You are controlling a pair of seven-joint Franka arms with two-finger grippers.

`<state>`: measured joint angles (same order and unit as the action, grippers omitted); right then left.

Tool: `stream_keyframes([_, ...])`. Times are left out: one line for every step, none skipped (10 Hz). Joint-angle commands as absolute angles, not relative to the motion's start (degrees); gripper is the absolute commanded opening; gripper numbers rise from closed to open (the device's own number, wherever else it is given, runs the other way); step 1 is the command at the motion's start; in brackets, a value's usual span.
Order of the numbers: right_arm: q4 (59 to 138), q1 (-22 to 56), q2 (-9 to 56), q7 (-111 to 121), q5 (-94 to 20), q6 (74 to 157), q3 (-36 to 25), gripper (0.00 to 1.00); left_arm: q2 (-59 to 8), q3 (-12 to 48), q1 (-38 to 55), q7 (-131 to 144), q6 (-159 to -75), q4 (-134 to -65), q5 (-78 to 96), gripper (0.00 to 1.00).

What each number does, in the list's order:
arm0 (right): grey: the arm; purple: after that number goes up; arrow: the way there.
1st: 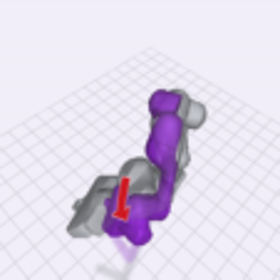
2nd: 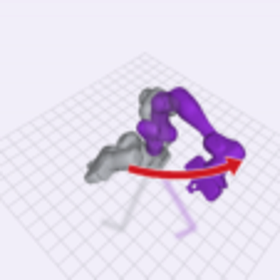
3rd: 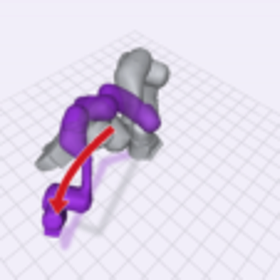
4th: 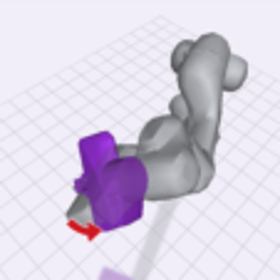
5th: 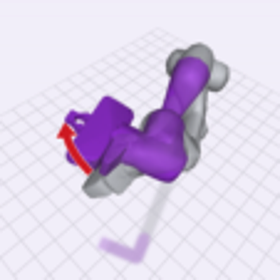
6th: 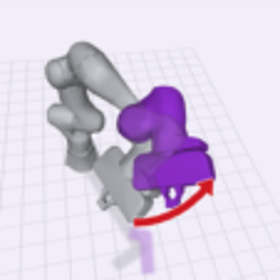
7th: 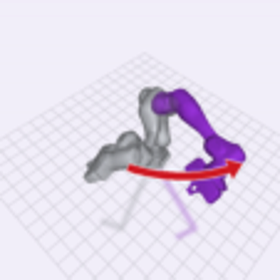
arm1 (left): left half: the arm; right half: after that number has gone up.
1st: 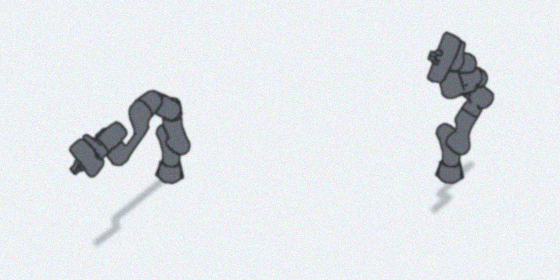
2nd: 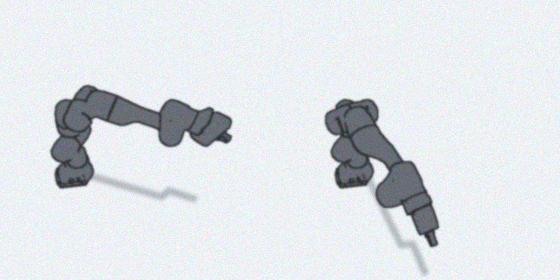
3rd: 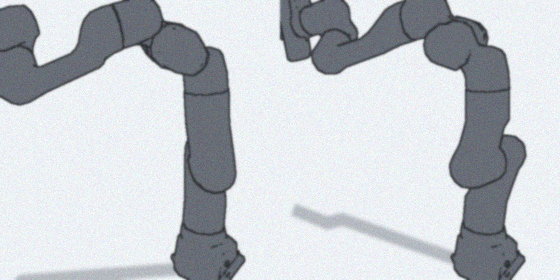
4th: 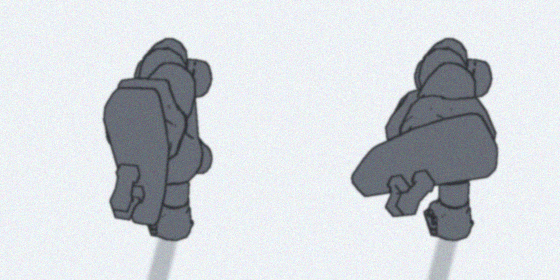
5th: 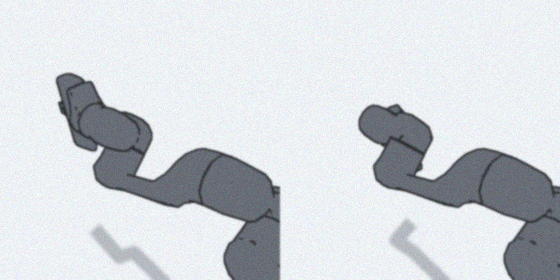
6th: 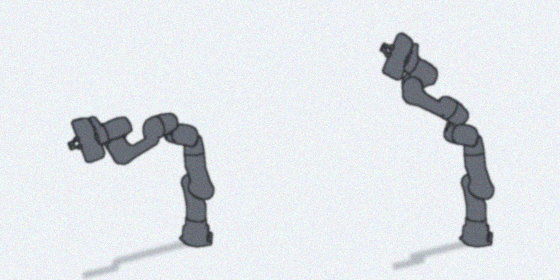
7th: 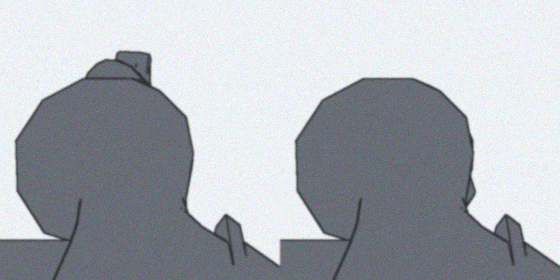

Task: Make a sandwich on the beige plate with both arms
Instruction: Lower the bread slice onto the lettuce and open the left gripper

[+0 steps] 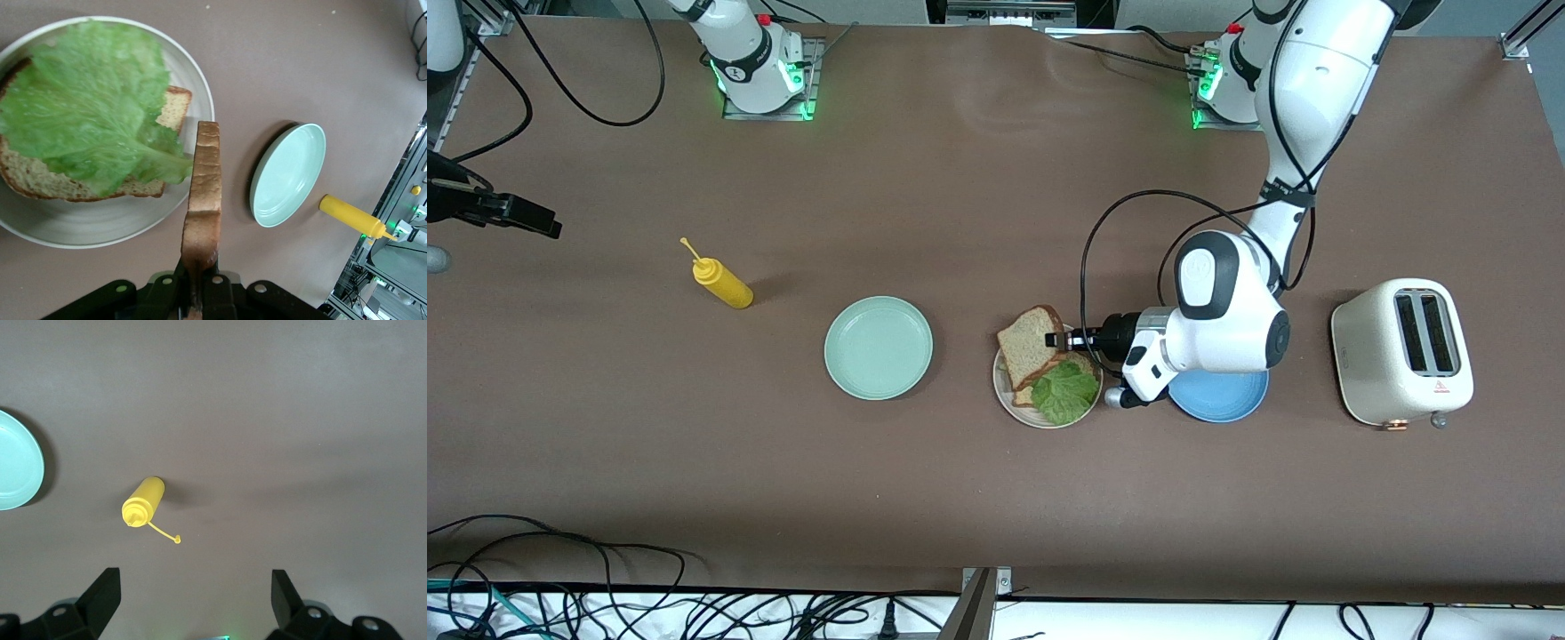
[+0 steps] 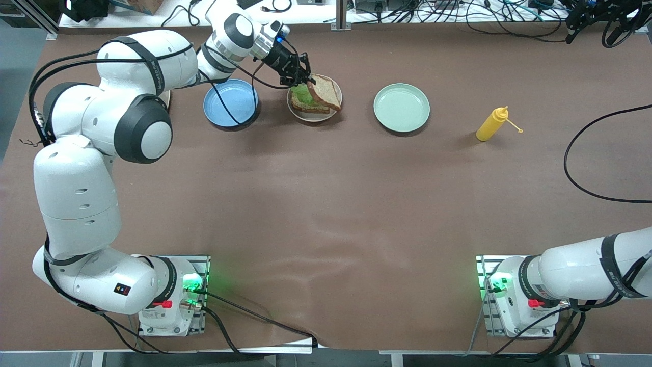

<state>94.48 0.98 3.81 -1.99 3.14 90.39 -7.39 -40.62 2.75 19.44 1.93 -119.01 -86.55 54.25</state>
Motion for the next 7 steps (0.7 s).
stream_keyframes([94.75,1.67,3.43,-2.11,2.99,90.61,-8.26,1.00,-42.45,2.55,19.25,0.70,-118.92,-84.46,56.25,0.00])
stream_keyframes([94.75,1.67,3.43,-2.20,2.99,90.53,-8.26,1.00,-42.80,2.37,18.90,-0.08,-118.92,-84.46,56.25,0.00])
stream_keyframes([94.75,1.50,3.51,-2.20,2.90,90.61,-8.35,1.00,-43.15,2.29,18.46,-1.39,-118.92,-84.55,56.16,0.04])
stream_keyframes([94.75,1.49,3.52,-2.28,2.64,90.44,-8.35,1.00,-43.50,2.29,18.02,-2.36,-118.92,-84.55,56.34,0.14])
stream_keyframes([94.75,1.41,3.52,-2.81,1.51,90.35,-8.44,1.00,-43.77,2.20,17.67,-2.46,-118.92,-84.55,56.34,0.20])
stream_keyframes([94.75,1.49,3.52,-4.81,1.23,90.35,-8.35,1.00,-44.03,2.20,17.23,-2.46,-118.92,-84.55,56.25,0.28])
stream_keyframes([94.83,1.49,3.52,-6.14,-0.86,90.61,-8.44,1.00,-44.12,2.20,17.05,-2.55,-118.92,-84.55,56.25,0.38])
